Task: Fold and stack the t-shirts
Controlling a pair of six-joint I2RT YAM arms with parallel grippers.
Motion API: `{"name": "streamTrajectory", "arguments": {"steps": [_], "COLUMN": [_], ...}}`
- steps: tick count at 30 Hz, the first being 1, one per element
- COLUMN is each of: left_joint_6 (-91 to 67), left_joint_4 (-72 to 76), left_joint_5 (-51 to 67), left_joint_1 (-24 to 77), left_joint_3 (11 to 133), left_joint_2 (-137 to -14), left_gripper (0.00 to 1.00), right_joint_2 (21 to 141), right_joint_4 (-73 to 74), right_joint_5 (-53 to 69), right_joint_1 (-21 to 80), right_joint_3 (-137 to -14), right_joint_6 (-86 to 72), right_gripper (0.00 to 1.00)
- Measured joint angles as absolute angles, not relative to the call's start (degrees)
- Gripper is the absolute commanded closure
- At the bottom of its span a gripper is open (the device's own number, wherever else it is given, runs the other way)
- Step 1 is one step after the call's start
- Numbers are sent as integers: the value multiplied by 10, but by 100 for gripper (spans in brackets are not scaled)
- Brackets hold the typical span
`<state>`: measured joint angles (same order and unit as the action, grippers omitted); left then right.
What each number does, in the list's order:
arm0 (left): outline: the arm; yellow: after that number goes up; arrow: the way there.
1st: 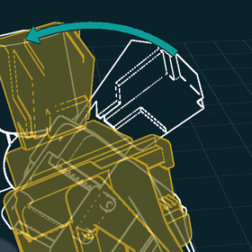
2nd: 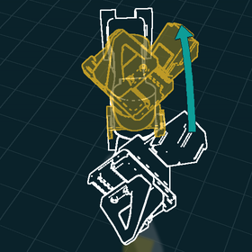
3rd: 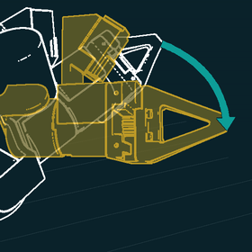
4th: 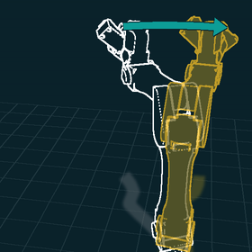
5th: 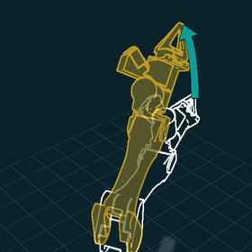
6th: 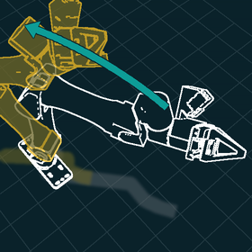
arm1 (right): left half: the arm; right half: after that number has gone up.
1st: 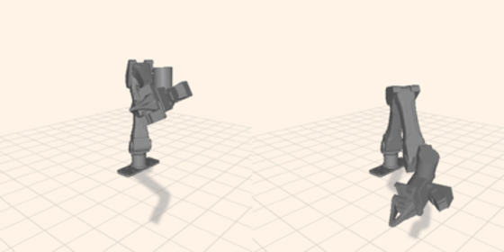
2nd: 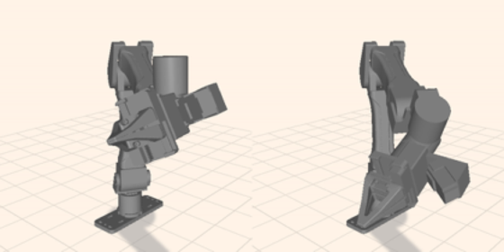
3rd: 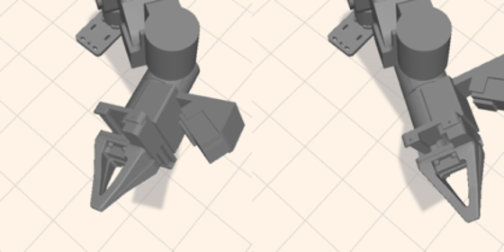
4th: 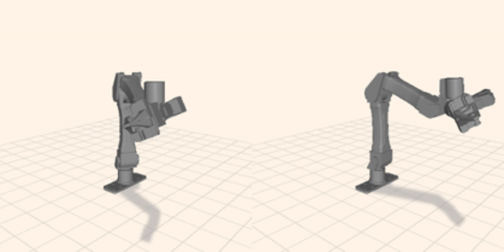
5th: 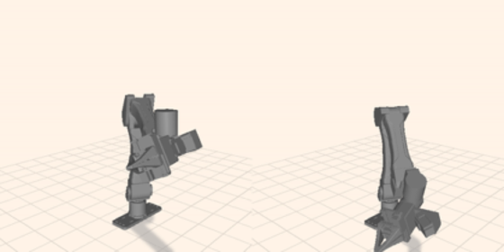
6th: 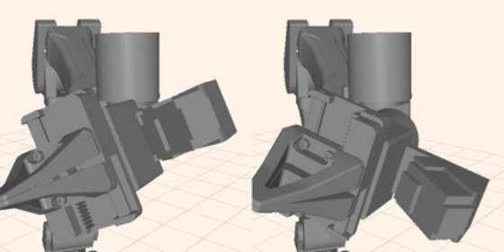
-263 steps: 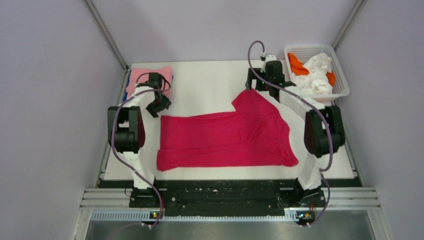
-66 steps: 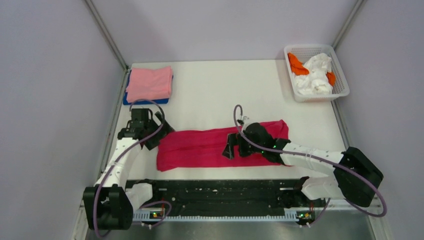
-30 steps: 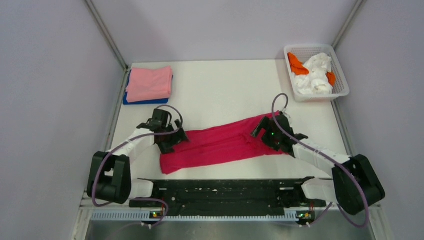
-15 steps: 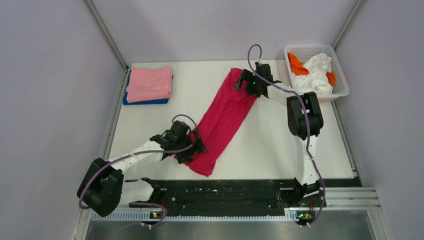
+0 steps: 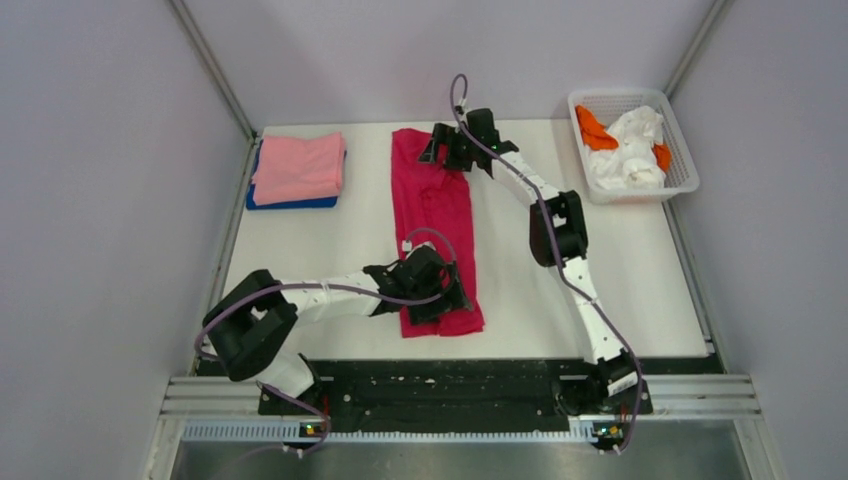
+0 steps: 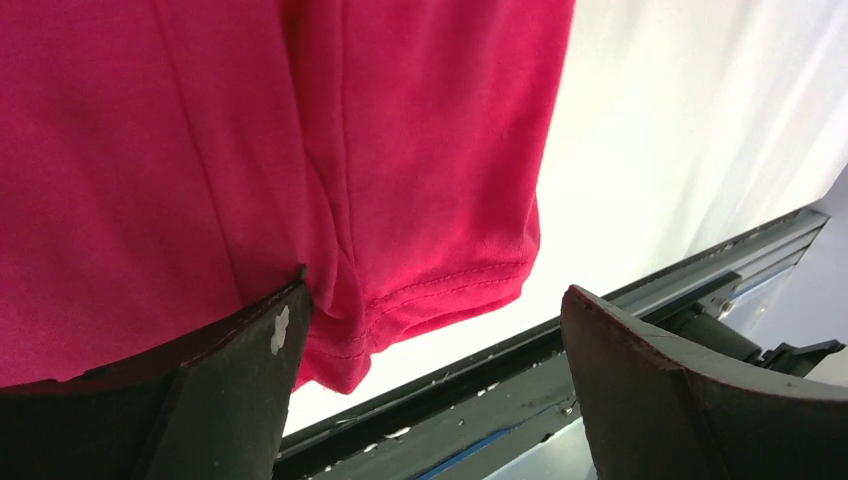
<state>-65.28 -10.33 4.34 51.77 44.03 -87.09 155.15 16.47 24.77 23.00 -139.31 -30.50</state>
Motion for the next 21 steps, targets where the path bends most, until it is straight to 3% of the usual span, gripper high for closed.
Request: {"name": "streamTrajectory", "arguments": {"steps": [7,12,15,17,21], "left_joint_6": [-612,-567,-557,-555,-543], "left_joint_4": [-147,-229,-274,-298,-332], "left_joint_5": [16,-53,-104,-131,-128], "left_joint_1": [535,535,535,533,528], "left_joint_3": [473,487,474,446,396], "left_joint_2": [-851,-747,-670,-623,-590], "left_gripper": [1,1,1,1,1], "right_joint_2": [1519,1383,1222,1063,887], "right_joint_4": [221,239,219,180,99], "right_joint_5": [216,154,105,76,58], "right_joint_1": [235,233,232,232,235], "right_joint_3": [-1390,-1300,-1145,-974,-731], "right_joint_6": [-250,-209,-195,-196,-217], "right_gripper": [1,1,1,1,1]}}
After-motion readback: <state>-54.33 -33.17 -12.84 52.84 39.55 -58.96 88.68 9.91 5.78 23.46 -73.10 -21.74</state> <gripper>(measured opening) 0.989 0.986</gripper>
